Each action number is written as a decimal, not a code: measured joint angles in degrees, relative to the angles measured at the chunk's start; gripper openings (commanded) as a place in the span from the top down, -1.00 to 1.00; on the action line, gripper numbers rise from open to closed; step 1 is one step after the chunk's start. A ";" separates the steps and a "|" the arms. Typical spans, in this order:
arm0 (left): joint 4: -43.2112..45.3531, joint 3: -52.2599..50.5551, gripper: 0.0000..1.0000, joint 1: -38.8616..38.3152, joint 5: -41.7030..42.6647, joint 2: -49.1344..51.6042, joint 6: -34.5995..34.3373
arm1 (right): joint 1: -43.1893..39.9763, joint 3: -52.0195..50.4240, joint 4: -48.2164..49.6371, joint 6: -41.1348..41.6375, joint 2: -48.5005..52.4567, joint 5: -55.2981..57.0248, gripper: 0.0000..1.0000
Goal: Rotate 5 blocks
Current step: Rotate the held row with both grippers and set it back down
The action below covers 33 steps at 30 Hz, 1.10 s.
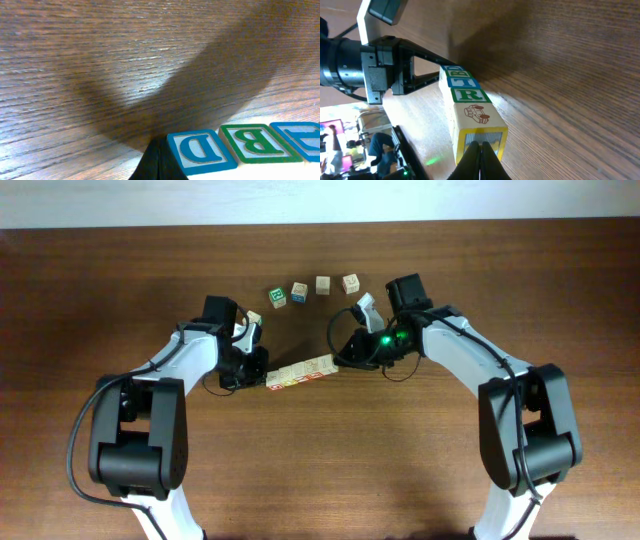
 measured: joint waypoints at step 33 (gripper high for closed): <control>-11.41 9.44 1.00 0.68 -10.05 0.00 3.28 | 5.05 0.02 -0.28 0.70 6.58 8.15 0.91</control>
